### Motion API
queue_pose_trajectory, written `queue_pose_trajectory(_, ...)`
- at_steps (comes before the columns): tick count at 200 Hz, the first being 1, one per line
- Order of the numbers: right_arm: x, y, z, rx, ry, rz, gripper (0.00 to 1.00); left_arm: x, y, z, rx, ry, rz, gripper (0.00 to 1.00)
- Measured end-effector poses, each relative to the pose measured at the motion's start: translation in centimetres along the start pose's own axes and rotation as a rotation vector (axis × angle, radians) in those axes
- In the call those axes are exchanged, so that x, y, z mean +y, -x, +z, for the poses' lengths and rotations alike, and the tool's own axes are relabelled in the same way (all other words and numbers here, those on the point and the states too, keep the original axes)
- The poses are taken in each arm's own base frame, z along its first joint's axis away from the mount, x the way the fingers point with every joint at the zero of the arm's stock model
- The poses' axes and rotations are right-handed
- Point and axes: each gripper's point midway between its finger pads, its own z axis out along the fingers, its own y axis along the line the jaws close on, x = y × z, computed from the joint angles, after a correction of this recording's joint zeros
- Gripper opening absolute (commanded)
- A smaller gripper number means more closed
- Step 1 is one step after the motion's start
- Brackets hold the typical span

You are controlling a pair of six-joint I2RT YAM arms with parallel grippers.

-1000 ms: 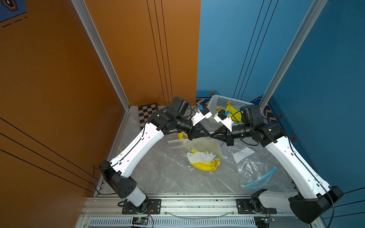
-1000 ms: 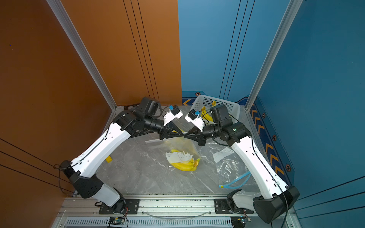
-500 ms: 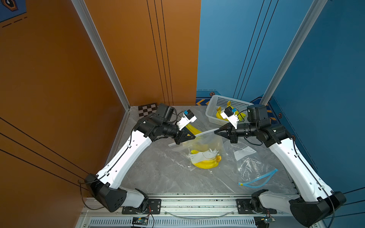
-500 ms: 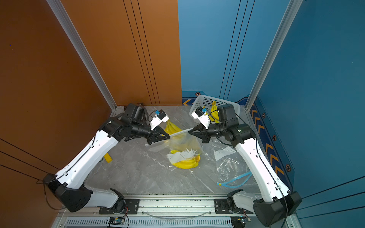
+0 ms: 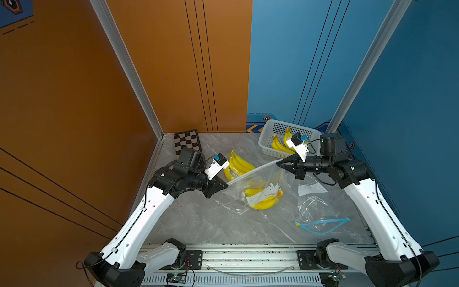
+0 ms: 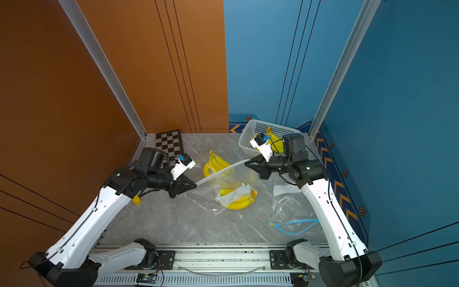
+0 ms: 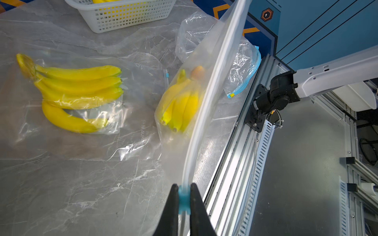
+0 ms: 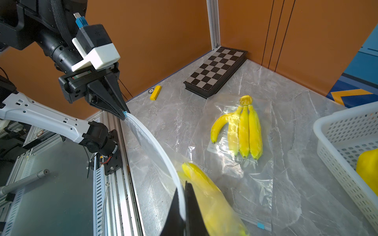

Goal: Open the zip-top bag and take out the banana
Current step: Unzip the zipper on the zipper food storage bag.

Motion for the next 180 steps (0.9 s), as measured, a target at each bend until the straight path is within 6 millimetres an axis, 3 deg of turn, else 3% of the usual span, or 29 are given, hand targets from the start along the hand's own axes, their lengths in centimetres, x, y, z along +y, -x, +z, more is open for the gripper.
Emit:
queue_pose_trajectory(46, -0.4, -0.3, 0.1, -0.001, -0.009, 0.024, 0.01, -0.1, -0.7, 0.0, 0.016, 0.005, -0.009, 0.04)
queue_pose_trajectory(50, -0.5, -0.2, 0.2, -0.003, -0.009, 0.026, 0.08, -0.1, -0.7, 0.0, 0.017, 0.004, -0.011, 0.04)
queue_pose_trajectory(66, -0.7, -0.1, 0.2, -0.010, -0.020, 0.060, 0.59, -0.3, -0.9, -0.1, 0.031, 0.002, -0.024, 0.03)
queue_pose_trajectory(86, -1.7, 0.6, -0.4, -0.028, -0.087, 0.171, 0.99, -1.0, -0.4, -0.3, 0.043, -0.005, -0.036, 0.04)
queue_pose_trajectory(108, -1.5, 2.7, -2.2, -0.084, -0.163, 0.319, 1.00, -2.9, 1.0, -0.8, 0.022, -0.032, 0.009, 0.04)
queue_pose_trajectory(130, 1.9, 3.4, -3.7, -0.087, -0.178, 0.437, 1.00, -4.6, 1.8, -1.0, 0.011, -0.064, 0.038, 0.04)
queue_pose_trajectory(156, 7.3, 0.8, -3.8, 0.053, -0.144, 0.569, 1.00, -5.6, 1.6, -0.8, 0.024, -0.087, 0.031, 0.04)
queue_pose_trajectory(180, 9.2, -3.6, -3.0, 0.163, -0.182, 0.736, 1.00, -6.8, 1.5, -0.4, 0.045, -0.115, 0.033, 0.04)
